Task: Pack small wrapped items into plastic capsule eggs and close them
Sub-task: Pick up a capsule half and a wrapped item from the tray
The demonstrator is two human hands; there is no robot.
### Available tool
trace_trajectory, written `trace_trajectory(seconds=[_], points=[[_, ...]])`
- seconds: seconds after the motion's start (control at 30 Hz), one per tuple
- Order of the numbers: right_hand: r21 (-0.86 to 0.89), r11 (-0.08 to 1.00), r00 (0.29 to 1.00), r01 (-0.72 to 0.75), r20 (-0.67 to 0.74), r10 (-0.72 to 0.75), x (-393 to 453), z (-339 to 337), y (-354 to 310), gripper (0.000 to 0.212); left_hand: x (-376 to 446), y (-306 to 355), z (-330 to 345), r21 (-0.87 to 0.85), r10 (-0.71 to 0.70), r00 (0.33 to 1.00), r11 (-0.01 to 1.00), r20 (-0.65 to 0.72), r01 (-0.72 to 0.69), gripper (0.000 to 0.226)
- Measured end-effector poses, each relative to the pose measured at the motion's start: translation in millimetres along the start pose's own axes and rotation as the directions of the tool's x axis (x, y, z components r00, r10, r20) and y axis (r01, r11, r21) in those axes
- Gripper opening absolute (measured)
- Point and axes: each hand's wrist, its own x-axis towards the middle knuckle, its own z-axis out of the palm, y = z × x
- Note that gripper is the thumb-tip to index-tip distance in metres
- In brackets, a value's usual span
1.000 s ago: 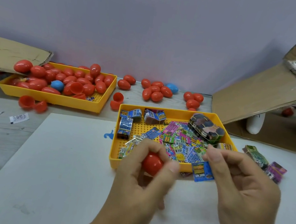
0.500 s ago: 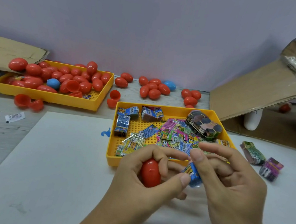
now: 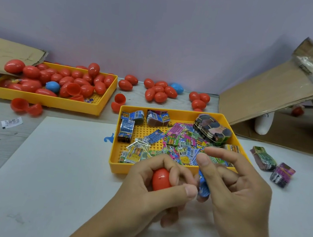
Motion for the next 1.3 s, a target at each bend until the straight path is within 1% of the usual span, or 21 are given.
trace_trajectory(seconds=[0.1, 0.2, 0.23, 0.37, 0.53, 0.77, 0.83, 0.93, 1.0, 1.03, 1.1, 1.17, 1.2, 1.27, 1.3], points=[[0.003, 1.0, 1.0, -0.017, 0.011, 0.017, 0.2, -0.6, -1.3, 0.019, -0.3, -1.1, 2.8, 0.051, 0.036, 0.999, 0.998, -0.038, -0.034, 0.023], [0.007, 1.0, 1.0, -0.011, 0.001, 0.011, 1.5, -1.9, -3.5, 0.016, -2.3, -2.6, 7.5, 0.205, 0.09, 0.988, 0.977, -0.123, -0.063, 0.028], [0.01, 1.0, 1.0, -0.01, -0.009, 0.01, 2.2, -2.3, -3.9, 0.017, -3.0, -2.8, 8.4, 0.227, 0.095, 0.985, 0.972, -0.146, -0.06, 0.029], [0.014, 1.0, 1.0, -0.024, 0.0, 0.024, 2.0, -0.6, -2.4, 0.018, -3.4, -2.1, 7.5, 0.203, 0.071, 0.987, 0.978, -0.144, -0.04, 0.026], [-0.024, 0.999, 0.999, -0.024, 0.039, 0.025, -0.5, -0.3, -0.7, 0.017, -2.6, -1.5, 5.0, 0.123, 0.04, 0.983, 0.992, -0.178, -0.018, 0.027], [-0.063, 0.998, 0.999, -0.023, 0.046, 0.026, -0.5, -0.6, 0.8, 0.014, -2.5, -1.7, 5.4, 0.128, 0.062, 0.981, 0.991, -0.184, -0.039, 0.027], [-0.059, 0.997, 0.997, -0.055, 0.057, 0.058, -0.2, -0.5, 1.3, 0.015, -2.3, -1.6, 5.0, 0.121, 0.073, 0.981, 0.991, -0.179, -0.051, 0.027], [-0.053, 0.99, 0.982, -0.128, 0.137, 0.134, 0.3, -0.1, 1.9, 0.021, -2.3, -2.2, 4.3, 0.129, 0.078, 0.985, 0.99, -0.153, -0.059, 0.026], [-0.068, 0.987, 0.973, -0.147, 0.171, 0.157, 1.2, 0.4, 1.6, 0.021, -2.0, -2.7, 4.3, 0.143, 0.079, 0.983, 0.988, -0.164, -0.055, 0.026], [-0.075, 0.986, 0.973, -0.152, 0.164, 0.162, 1.6, 0.7, 1.0, 0.019, -1.7, -2.9, 4.7, 0.149, 0.087, 0.98, 0.987, -0.179, -0.061, 0.027], [-0.1, 0.988, 0.985, -0.114, 0.115, 0.125, 2.7, -1.3, 1.9, 0.017, -0.8, -3.2, 5.3, 0.152, 0.132, 0.966, 0.983, -0.224, -0.099, 0.028], [-0.131, 0.991, 0.997, 0.015, 0.083, -0.004, 2.6, -4.8, 1.0, 0.027, 0.5, -3.8, 4.4, 0.149, 0.193, 0.942, 0.976, -0.274, -0.156, 0.028], [-0.131, 0.987, 0.993, 0.089, 0.092, -0.077, 2.0, -6.4, -0.2, 0.027, 0.9, -3.9, 3.9, 0.143, 0.214, 0.932, 0.974, -0.293, -0.178, 0.029], [-0.148, 0.962, 0.961, 0.229, 0.194, -0.199, -0.9, -7.8, -2.8, 0.026, 1.5, -3.7, 2.9, 0.136, 0.236, 0.919, 0.97, -0.315, -0.202, 0.029], [-0.166, 0.946, 0.94, 0.279, 0.249, -0.234, -2.3, -7.4, -4.1, 0.027, 1.5, -3.8, 2.6, 0.139, 0.242, 0.916, 0.968, -0.321, -0.207, 0.028]])
